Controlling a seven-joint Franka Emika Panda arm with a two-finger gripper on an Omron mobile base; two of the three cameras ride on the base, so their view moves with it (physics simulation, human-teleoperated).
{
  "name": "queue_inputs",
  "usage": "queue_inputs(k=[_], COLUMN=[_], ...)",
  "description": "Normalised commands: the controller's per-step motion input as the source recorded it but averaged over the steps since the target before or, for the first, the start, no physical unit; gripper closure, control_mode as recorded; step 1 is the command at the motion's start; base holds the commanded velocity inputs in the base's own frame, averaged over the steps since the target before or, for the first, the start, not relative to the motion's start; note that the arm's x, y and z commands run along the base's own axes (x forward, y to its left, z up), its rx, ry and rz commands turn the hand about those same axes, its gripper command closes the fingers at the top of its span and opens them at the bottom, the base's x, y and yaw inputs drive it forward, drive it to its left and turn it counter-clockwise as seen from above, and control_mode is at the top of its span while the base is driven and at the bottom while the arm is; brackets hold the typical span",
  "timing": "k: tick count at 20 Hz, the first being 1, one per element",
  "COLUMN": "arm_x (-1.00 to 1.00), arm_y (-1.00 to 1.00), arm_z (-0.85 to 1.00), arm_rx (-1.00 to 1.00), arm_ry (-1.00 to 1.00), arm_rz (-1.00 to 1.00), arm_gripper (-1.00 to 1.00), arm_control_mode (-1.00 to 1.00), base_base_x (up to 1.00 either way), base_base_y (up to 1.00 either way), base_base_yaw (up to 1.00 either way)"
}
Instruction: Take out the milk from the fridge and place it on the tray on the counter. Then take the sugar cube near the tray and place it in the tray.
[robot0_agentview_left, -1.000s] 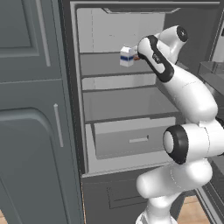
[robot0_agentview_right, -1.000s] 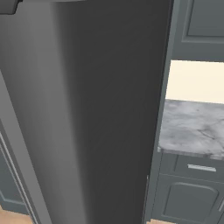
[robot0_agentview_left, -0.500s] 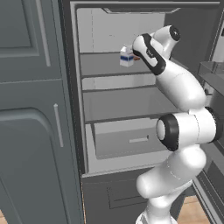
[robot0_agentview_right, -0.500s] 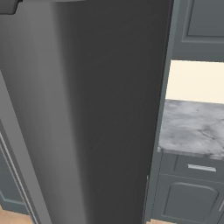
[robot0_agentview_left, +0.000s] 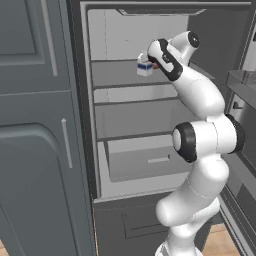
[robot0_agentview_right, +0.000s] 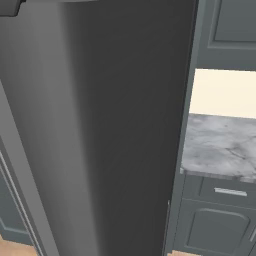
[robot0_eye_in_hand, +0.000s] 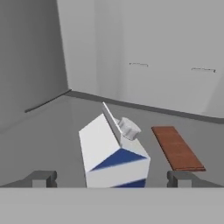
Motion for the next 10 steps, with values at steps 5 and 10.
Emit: queue_inputs(k=[5, 10], arm_x=[0.28, 0.29], arm_y=[0.07, 0.08], arm_z=[-0.09, -0.08], arm_rx=[-0.01, -0.01], arm_ry=[0.0, 0.0], arm_rz=[0.0, 0.0], arm_gripper=[-1.0, -1.0], arm_control_mode=[-1.0, -1.0], base_base_x=[0.0, 0.0], base_base_y=[0.0, 0.0], base_base_yaw=[0.0, 0.0])
